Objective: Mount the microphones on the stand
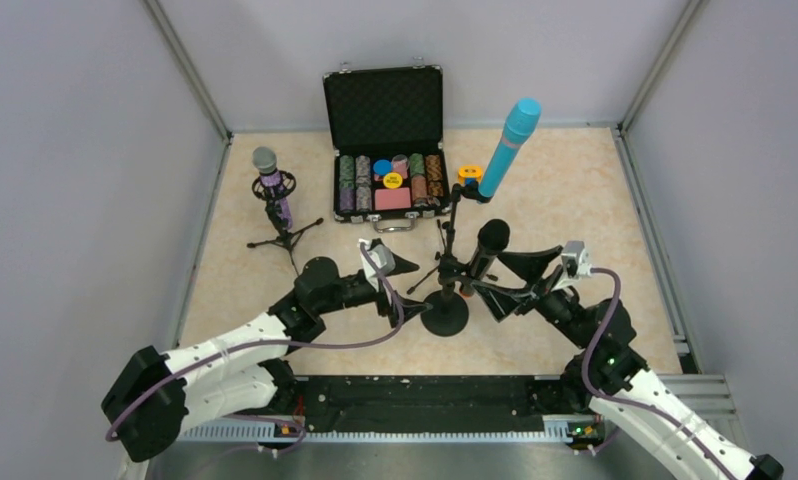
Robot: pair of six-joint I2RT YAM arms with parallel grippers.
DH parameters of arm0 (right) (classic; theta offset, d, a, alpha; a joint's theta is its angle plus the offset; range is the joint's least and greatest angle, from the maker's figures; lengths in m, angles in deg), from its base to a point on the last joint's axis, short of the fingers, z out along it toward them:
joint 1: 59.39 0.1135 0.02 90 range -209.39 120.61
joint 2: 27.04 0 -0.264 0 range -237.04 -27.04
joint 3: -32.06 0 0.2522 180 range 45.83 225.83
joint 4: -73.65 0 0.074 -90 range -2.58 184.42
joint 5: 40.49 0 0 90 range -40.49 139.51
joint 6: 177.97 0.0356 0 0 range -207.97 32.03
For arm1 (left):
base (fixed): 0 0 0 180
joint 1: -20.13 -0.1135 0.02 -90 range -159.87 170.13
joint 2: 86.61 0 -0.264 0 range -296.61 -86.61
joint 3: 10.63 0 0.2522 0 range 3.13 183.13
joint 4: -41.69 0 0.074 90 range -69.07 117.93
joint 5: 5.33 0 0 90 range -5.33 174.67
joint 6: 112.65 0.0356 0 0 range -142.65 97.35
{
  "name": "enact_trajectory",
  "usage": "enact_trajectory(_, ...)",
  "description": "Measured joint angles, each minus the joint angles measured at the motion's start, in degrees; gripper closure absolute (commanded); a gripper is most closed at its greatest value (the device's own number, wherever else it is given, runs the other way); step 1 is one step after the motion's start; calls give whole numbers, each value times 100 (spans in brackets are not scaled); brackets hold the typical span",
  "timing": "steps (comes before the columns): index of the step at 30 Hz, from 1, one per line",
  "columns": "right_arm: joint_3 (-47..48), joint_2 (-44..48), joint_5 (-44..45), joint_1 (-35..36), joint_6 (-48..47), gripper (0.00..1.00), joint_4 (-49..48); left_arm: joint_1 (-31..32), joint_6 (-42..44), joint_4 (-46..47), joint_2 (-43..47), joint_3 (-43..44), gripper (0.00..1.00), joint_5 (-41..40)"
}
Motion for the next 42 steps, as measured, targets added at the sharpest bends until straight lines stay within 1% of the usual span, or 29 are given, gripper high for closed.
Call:
enact_trajectory(7, 0, 127, -9, 2, 302, 1, 614, 0, 63, 911, -708, -262, 8, 201)
enact_trajectory(14, 0, 0, -68, 2, 542, 1, 743, 0, 173, 1919, -1661, -264, 11, 367)
enact_trajectory(20, -2, -4, -85, 2, 675, 1, 728, 0, 120, 2778, -2144, -256, 20, 634)
enact_trajectory(25, -2, -22, -85, 2, 739, 1, 715, 0, -2, 3217, -2503, -72, 25, 887)
enact_trajectory(30, -2, -57, -85, 2, 776, 6, 702, 0, -186, 3613, -2914, 219, 34, 1121)
enact_trajectory(32, -2, -57, -83, 2, 776, 6, 704, 0, -273, 3810, -3091, 295, 40, 1180)
enact_trajectory(35, -2, -57, -79, 2, 774, 6, 721, 0, -396, 4157, -3351, 350, 53, 1261)
enact_trajectory(37, -2, -55, -76, 2, 769, 6, 734, 0, -503, 4404, -3523, 356, 65, 1309)
enact_trajectory(40, 0, -55, -55, 2, 732, 6, 815, 0, -601, 4623, -3668, 374, 87, 1399)
enact_trajectory(42, 2, -50, -35, 2, 702, 6, 903, 0, -605, 4736, -3720, 385, 100, 1416)
